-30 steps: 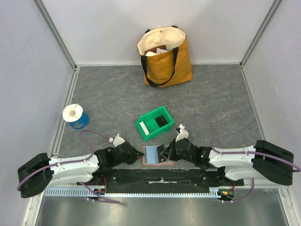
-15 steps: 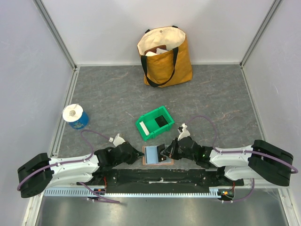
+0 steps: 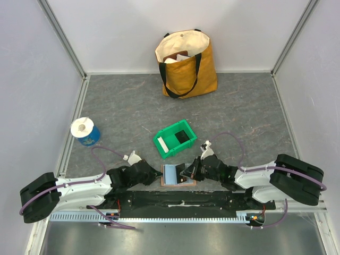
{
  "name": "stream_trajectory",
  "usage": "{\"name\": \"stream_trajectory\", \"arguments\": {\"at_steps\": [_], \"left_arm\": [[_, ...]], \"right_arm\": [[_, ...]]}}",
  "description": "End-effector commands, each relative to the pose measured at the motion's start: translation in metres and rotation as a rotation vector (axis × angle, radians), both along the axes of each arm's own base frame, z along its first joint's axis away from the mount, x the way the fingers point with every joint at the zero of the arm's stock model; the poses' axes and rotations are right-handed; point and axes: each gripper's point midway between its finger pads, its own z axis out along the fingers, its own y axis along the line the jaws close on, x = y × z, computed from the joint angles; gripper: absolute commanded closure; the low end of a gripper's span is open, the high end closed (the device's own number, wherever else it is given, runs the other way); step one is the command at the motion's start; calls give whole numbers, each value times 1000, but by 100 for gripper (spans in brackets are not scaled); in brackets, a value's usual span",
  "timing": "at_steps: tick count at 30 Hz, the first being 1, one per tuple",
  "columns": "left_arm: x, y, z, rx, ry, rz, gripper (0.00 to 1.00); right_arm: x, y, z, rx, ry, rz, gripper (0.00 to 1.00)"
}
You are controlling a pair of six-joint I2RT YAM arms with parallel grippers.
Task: Put the credit cards into the card holder
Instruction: Insert the credit card into the card holder.
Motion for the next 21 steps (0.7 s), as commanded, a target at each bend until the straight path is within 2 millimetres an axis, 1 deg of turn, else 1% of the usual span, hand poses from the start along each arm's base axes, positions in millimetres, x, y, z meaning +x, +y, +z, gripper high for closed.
{"name": "stream_trajectory", "arguments": {"at_steps": [1,5,8,12,15,17,21], "left_arm": [[-18,33,-36,181,49,-55,98],[-18,32,-36,180,50,-54,98],[-19,33,-37,184,53,-57,98],[-19,33,-37,180,53,-54,98],[-18,32,-36,177,55,-49,98],[-18,32,-36,175,55,-48,98],[-19,32,-37,172,58,-47,98]], "right_arm": [[-6,9,9,80,15,33,100],[-5,12,15,116,9,29,100],[-6,10,15,124,10,26,100],[-8,7,8,112,39,16,100],[-10,5,4,139,76,-12,100],[-8,6,3,153,85,-25,100],[-2,11,7,182,63,-43,100]]}}
